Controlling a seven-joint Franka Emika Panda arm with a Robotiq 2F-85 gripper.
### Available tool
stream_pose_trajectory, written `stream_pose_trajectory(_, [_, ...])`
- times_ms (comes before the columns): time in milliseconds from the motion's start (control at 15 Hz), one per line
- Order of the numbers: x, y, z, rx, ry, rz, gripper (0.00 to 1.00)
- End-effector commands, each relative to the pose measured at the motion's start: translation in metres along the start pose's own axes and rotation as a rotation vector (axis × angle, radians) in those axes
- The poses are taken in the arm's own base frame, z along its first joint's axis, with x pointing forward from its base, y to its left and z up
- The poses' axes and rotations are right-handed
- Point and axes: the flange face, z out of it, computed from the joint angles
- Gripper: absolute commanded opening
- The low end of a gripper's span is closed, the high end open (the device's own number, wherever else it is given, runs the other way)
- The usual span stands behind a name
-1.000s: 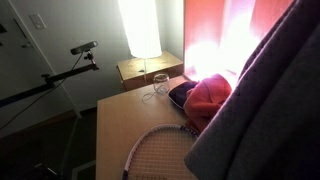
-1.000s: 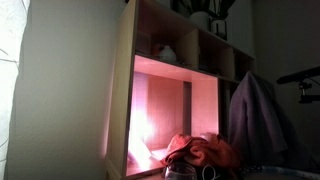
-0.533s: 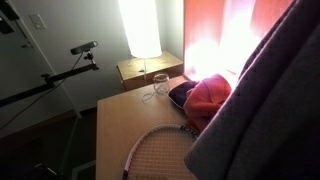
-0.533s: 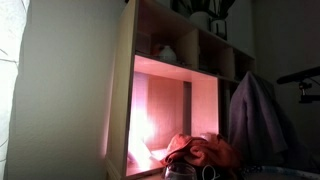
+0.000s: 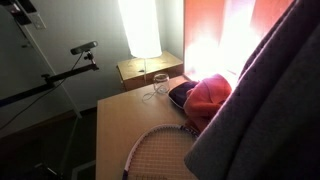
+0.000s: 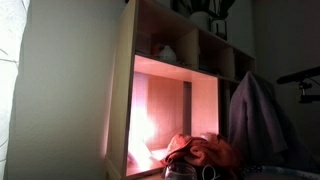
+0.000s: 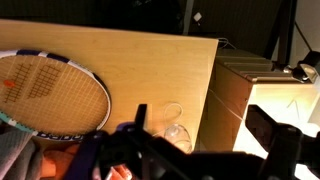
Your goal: Put the towel on the table
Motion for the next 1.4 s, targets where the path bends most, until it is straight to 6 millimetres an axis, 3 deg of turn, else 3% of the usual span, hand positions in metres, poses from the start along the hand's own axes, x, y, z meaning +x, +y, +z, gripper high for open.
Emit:
stream_pose_trajectory(0, [0.026,0.004,-0.012,-0.034,-0.006,0.056,1.0])
stream_pose_trajectory(600, [0.062,0.043,-0.014,-0.137,0.025,0.299,1.0])
stream_pose_trajectory(1333, [0.064,0.106,-0.016,-0.396,0.149,0.741,1.0])
